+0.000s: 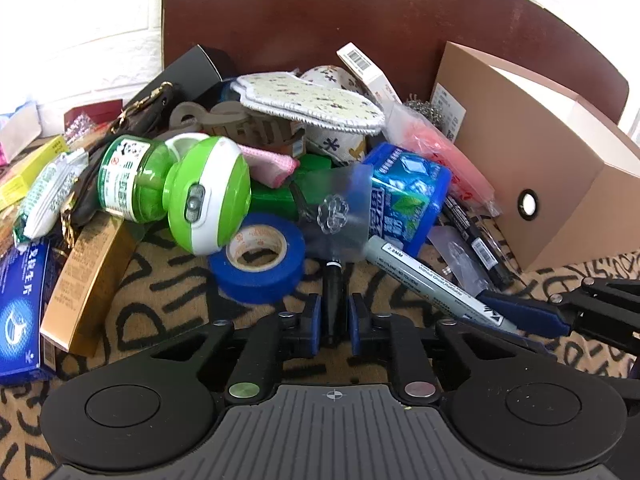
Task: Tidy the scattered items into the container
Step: 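Grasp a thin black marker with the left gripper while the right gripper grasps a thick marker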
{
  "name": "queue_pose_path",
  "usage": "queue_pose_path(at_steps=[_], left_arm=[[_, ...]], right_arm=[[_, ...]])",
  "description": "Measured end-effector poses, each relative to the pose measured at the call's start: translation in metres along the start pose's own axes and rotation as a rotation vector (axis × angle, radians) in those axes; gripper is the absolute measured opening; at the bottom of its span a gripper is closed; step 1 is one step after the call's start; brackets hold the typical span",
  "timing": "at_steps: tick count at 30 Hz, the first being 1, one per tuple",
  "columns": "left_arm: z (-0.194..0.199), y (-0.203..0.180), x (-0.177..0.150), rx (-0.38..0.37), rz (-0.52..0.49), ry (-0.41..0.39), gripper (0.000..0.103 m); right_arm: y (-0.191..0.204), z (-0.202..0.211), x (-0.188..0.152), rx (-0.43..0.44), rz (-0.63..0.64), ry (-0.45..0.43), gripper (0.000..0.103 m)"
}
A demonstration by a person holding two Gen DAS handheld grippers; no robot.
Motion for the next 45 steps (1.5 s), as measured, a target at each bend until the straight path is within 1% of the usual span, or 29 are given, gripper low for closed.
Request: queue_pose_path(at_steps=[3, 6, 17, 21, 23, 25, 27, 29, 30, 31, 32, 36, 38, 41, 43, 45], left_arm=[[0.009, -0.002, -0.009, 0.005, -0.018, 0.006, 0.01], [0.02, -0.003, -0.021, 0.002, -0.016, 0.016, 0.01], [0.076, 0.0, -0.073, -0.05, -0.012, 0.081, 0.01], [0.094, 0.002, -0.089, -0.079, -0.009, 0.112, 0.01], [0.1, 0.002, -0.095, -0.075, -0.019, 0.114, 0.012], [0.101, 0.001, -0.097, -0.07, -0.02, 0.108, 0.026], [0.1, 0.0, -0.096, -0.066, -0.009, 0.1, 0.036], [0.097, -0.003, -0.093, -0.066, -0.005, 0.096, 0.043], [0.095, -0.005, -0.092, -0.068, -0.008, 0.094, 0.048], [0.093, -0.006, -0.091, -0.065, -0.013, 0.091, 0.051], [0.09, -0.008, -0.09, -0.059, -0.022, 0.087, 0.051], [0.08, -0.014, -0.083, -0.046, -0.047, 0.078, 0.059], [0.075, -0.017, -0.081, -0.038, -0.06, 0.075, 0.06], [0.068, -0.02, -0.077, -0.029, -0.084, 0.074, 0.058], [0.066, -0.022, -0.075, -0.022, -0.108, 0.076, 0.048], [0.064, -0.022, -0.074, -0.02, -0.123, 0.076, 0.047]], right_arm=[[0.007, 0.01, -0.007, 0.012, 0.004, 0.018, 0.018], [0.011, 0.02, -0.018, 0.02, -0.013, 0.04, 0.018], [0.02, 0.083, -0.064, 0.031, -0.097, 0.111, 0.018], [0.027, 0.102, -0.077, 0.038, -0.105, 0.132, 0.018], [0.029, 0.108, -0.081, 0.038, -0.11, 0.136, 0.018], [0.029, 0.111, -0.083, 0.033, -0.112, 0.133, 0.019], [0.03, 0.11, -0.082, 0.023, -0.108, 0.131, 0.019], [0.031, 0.108, -0.08, 0.017, -0.1, 0.129, 0.02], [0.031, 0.106, -0.079, 0.016, -0.099, 0.128, 0.021], [0.03, 0.105, -0.078, 0.016, -0.099, 0.129, 0.023], [0.03, 0.103, -0.078, 0.016, -0.1, 0.129, 0.024], [0.028, 0.094, -0.073, 0.02, -0.1, 0.13, 0.025], [0.027, 0.09, -0.07, 0.024, -0.091, 0.133, 0.025], [0.027, 0.083, -0.066, 0.027, -0.073, 0.14, 0.025], [0.026, 0.079, -0.063, 0.029, -0.07, 0.143, 0.025], [0.025, 0.075, -0.062, 0.034, -0.065, 0.146, 0.025]])
Point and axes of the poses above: each gripper's, at about its wrist camera, not at the fingertips, and z roughly against the way its jaws point, y to its left, x to its top, the point moved 4 cm from there along -z, roughly the way its jaws point, and after that the axes turned 9 degrees about z, right-handed, at the moved point
